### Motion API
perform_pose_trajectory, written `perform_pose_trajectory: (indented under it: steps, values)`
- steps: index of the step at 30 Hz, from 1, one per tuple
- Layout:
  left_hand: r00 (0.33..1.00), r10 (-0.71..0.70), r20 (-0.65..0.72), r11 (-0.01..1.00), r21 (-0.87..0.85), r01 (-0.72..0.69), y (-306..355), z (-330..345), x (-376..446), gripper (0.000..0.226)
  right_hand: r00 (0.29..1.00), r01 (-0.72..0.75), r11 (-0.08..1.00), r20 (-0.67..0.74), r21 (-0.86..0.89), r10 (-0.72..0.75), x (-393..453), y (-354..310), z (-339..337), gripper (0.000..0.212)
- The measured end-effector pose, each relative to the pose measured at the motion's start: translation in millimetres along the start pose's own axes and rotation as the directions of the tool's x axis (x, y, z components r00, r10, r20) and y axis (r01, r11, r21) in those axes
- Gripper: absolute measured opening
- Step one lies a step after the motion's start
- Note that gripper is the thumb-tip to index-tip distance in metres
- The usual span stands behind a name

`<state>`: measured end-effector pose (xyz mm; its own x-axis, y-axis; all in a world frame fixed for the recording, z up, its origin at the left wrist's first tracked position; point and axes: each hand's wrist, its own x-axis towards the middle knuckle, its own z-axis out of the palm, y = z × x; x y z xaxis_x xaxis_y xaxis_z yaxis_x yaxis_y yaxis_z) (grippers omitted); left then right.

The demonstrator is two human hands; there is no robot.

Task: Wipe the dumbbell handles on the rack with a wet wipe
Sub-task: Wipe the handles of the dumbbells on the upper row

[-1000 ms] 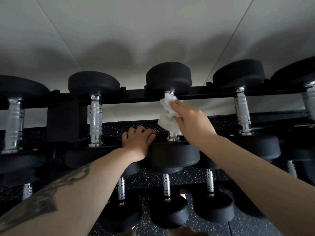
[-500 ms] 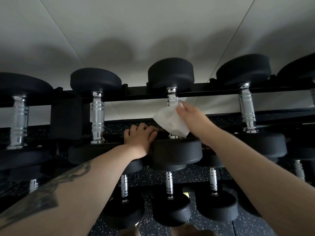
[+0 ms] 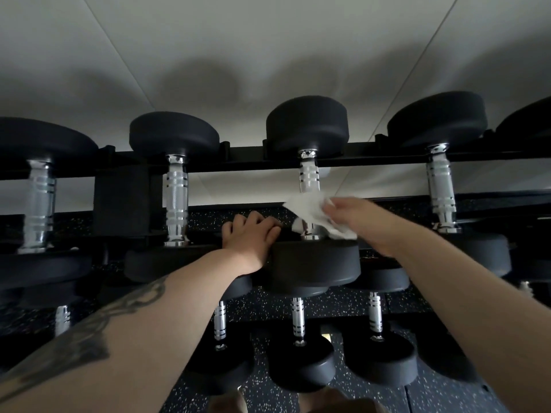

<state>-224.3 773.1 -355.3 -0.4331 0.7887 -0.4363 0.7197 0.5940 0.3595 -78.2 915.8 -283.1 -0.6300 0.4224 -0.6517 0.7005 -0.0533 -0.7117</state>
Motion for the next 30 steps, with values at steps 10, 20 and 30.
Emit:
perform_pose_trajectory:
  steps: [10, 20, 30]
  values:
    - [1.000, -0.003, 0.005, 0.998, 0.065, 0.003, 2, -1, 0, 0.035, 0.997, -0.066, 0.940, 0.004, -0.334, 0.072, -10, -17, 15, 0.027]
    - [1.000, 0.000, 0.028, 1.000, 0.023, 0.000, 2, -2, -1, 0.030, 0.917, 0.105, 0.591, -0.153, -0.800, -0.369, -64, -13, 53, 0.037]
    - [0.999, -0.029, 0.028, 0.995, 0.094, 0.027, 2, 0, 2, 0.030, 0.772, 0.485, 0.643, -0.054, -0.592, -0.633, -44, 17, 44, 0.028]
